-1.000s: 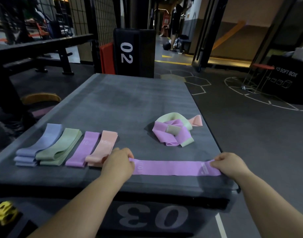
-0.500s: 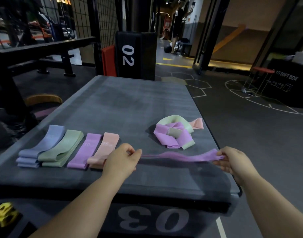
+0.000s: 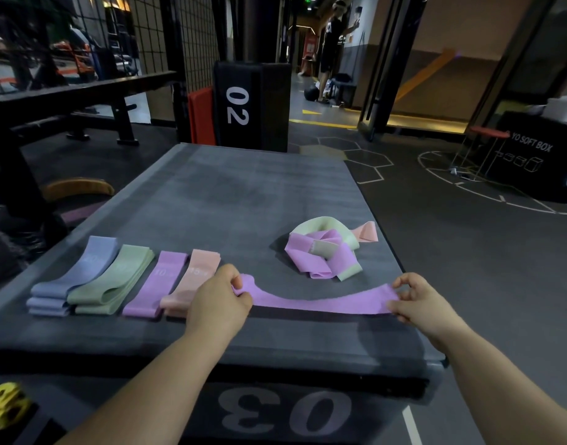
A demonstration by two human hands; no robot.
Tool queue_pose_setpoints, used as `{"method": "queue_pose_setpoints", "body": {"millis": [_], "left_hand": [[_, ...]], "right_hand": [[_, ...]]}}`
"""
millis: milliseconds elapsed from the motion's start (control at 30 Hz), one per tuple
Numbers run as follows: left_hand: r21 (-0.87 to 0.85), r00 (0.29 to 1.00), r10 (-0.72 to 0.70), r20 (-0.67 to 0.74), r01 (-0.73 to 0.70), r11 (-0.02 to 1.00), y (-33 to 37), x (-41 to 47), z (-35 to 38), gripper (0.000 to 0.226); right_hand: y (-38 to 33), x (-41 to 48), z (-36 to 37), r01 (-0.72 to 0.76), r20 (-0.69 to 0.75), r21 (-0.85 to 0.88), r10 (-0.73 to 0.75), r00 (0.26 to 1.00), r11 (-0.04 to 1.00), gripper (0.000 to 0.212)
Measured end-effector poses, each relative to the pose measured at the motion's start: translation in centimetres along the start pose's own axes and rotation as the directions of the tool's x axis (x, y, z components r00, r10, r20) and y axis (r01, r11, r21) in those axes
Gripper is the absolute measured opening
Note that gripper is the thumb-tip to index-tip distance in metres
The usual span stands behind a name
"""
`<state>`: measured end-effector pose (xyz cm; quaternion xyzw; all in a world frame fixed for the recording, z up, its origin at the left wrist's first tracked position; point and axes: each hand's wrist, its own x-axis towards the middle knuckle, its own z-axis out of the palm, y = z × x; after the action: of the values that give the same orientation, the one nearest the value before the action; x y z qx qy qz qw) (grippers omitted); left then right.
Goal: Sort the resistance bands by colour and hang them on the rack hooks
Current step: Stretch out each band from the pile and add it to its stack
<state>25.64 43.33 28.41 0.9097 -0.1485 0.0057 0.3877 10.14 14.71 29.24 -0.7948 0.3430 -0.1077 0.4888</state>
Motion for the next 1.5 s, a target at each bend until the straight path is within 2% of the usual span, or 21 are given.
{"method": "queue_pose_setpoints", "body": {"millis": [133,233,400,500,633,700,800,900,1067,1200,1267,1333,1400,1500], "left_hand": [[0.218,0.996,0.064,0.06,-0.075,0.973,0.1,-0.6,-0.6,0.011],[0.276,0.993,0.086,0.078,-0.105,0.955,-0.1,-1.0,-0.6,0.016],[0.325,0.99,0.074,0.123,-0.11,0.939,-0.5,-1.2,-0.3,0.017],[0.336,0.986,0.116,0.122,-0.151,0.93,-0.6,-1.2,0.1,0.02],[0.239,0.973,0.221,0.073,-0.232,0.943,-0.1,-1.2,0.5,0.047],[0.182,0.968,0.247,0.046,-0.251,0.951,0.3,-1.3,0.8,0.059],[0.132,0.954,0.298,0.038,-0.3,0.945,1.1,-1.7,1.6,0.063],[0.133,0.933,0.355,0.058,-0.36,0.924,2.0,-2.2,2.6,0.065],[0.15,0.849,0.524,0.064,-0.527,0.837,2.7,-2.5,4.0,0.063],[0.13,0.794,0.607,0.034,-0.606,0.785,2.6,-2.2,5.0,0.064],[0.16,0.799,0.598,0.065,-0.6,0.784,2.6,-2.2,5.1,0.068],[0.233,0.831,0.543,0.118,-0.555,0.799,2.7,-2.0,5.3,0.073],[0.208,0.878,0.432,0.204,-0.47,0.858,2.5,-1.6,5.3,0.077],[0.168,0.896,0.352,0.271,-0.404,0.899,2.4,-1.1,5.5,0.075]], "right_hand": [[-0.4,-0.4,0.5,0.008,0.042,-0.245,0.002,0.999,0.97,0.031],[-0.8,-0.5,0.8,0.007,0.052,-0.4,0.015,0.999,0.916,0.034],[-1.0,-0.6,1.6,-0.045,0.05,-0.561,0.088,0.995,0.826,0.037],[-1.2,-0.8,1.6,-0.056,0.027,-0.619,0.092,0.995,0.783,0.04],[-1.8,-1.1,1.6,-0.003,0.003,-0.632,0.006,1.0,0.775,0.039],[-2.3,-1.4,2.4,0.077,0.002,-0.582,-0.093,0.996,0.809,0.027],[-3.5,-2.4,4.5,0.182,0.072,-0.38,-0.167,0.983,0.907,0.007],[-4.7,-3.3,7.0,0.21,0.2,-0.247,-0.162,0.966,0.946,0.022],[-5.5,-3.5,9.5,0.041,0.218,-0.037,-0.032,0.976,0.998,0.04],[-5.2,-2.9,10.0,-0.074,0.217,0.154,0.04,0.975,0.985,0.021],[-5.1,-2.5,9.9,-0.111,0.207,0.182,0.072,0.976,0.977,0.012],[-5.0,-2.3,9.5,-0.129,0.2,0.205,0.088,0.976,0.97,0.011],[-4.9,-2.2,8.9,-0.124,0.19,0.189,0.087,0.978,0.974,0.016],[-4.5,-1.7,8.1,-0.115,0.168,0.167,0.087,0.982,0.979,0.018]]}}
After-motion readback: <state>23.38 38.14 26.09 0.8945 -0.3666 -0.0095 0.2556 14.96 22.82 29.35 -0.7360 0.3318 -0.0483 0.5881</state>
